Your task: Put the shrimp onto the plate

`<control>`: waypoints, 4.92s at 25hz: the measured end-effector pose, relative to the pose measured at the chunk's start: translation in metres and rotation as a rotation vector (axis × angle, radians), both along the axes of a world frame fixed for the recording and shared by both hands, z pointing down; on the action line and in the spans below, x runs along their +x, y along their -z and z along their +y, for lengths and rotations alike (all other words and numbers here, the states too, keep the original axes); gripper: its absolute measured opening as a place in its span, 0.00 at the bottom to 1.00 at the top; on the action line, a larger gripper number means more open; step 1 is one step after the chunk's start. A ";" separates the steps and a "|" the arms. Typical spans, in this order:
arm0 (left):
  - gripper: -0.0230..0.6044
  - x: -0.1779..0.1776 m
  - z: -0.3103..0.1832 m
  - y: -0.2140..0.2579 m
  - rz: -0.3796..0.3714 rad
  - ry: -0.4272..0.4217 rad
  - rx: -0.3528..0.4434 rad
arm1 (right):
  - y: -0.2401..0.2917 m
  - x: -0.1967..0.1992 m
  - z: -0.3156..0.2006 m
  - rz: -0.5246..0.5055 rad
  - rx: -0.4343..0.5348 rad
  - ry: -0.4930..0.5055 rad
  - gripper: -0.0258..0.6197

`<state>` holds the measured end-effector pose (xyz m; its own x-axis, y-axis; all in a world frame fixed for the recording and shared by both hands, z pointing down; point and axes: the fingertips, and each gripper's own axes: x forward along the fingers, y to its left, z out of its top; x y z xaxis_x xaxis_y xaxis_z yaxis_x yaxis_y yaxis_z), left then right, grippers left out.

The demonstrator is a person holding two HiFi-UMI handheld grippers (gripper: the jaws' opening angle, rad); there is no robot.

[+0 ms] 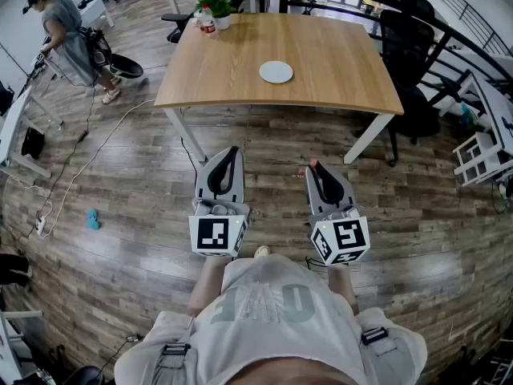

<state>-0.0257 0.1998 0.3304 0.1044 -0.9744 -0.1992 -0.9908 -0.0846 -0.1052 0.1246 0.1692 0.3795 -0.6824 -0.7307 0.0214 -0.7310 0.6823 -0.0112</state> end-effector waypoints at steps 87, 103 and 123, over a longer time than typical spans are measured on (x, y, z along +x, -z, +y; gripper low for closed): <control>0.05 -0.158 -0.540 -0.024 0.101 -0.020 -0.061 | -0.016 -0.177 -0.525 0.037 -0.086 0.107 0.14; 0.05 -0.139 -0.560 -0.018 0.066 0.065 -0.065 | -0.016 -0.174 -0.549 0.062 -0.092 0.235 0.14; 0.05 -0.149 -0.545 -0.043 0.010 0.178 -0.141 | -0.223 -0.203 -0.523 0.570 -0.509 0.438 0.14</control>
